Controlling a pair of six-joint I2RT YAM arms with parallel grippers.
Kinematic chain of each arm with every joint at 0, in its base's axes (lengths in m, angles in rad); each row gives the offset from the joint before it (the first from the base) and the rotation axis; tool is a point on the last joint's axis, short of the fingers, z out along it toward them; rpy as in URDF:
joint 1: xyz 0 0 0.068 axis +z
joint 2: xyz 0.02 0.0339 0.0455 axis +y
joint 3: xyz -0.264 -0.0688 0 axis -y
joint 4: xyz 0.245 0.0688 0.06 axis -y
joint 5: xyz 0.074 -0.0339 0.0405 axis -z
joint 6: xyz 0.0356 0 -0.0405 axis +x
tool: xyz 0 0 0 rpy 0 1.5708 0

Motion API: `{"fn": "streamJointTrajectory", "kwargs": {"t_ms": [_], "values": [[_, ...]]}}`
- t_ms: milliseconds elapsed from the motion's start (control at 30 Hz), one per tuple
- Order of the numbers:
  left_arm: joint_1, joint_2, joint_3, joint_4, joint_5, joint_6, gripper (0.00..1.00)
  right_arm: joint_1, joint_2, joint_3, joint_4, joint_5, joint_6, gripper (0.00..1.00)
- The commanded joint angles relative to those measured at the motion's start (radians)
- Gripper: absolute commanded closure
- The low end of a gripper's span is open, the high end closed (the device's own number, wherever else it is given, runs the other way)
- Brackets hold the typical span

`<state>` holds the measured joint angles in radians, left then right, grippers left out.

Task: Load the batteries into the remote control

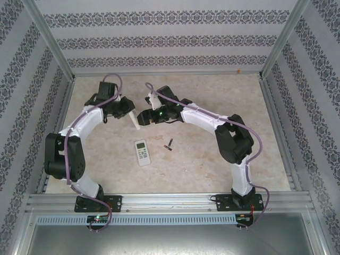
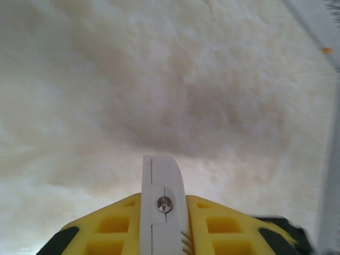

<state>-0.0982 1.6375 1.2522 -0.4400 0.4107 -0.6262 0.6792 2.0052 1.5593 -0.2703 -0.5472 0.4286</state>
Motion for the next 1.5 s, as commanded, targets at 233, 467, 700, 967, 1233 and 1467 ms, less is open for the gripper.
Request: {"fn": "streamJointTrajectory", "kwargs": {"t_ms": [233, 467, 700, 967, 1233, 1467], "values": [[-0.019, 0.359, 0.502, -0.749, -1.076, 0.262, 0.99, -0.116, -0.221, -0.228, 0.024, 0.062, 0.013, 0.21], [-0.038, 0.567, 0.632, -0.675, -1.131, 0.302, 0.98, -0.129, -0.265, -0.311, 0.029, 0.056, 0.012, 0.21], [-0.052, 0.83, 0.922, -0.801, -1.075, 0.301, 0.77, -0.129, -0.27, -0.336, 0.029, 0.046, 0.017, 0.2], [-0.055, 0.924, 1.096, -0.832, -0.924, 0.316, 0.64, -0.13, -0.284, -0.334, 0.021, 0.046, 0.026, 0.2], [-0.055, 0.524, 0.749, -0.574, -0.551, 0.302, 0.51, -0.092, -0.294, -0.362, -0.019, 0.237, 0.029, 0.2], [-0.082, -0.075, 0.067, -0.115, -0.18, 0.024, 0.44, 0.049, -0.313, -0.42, -0.009, 0.429, 0.096, 0.19]]}}
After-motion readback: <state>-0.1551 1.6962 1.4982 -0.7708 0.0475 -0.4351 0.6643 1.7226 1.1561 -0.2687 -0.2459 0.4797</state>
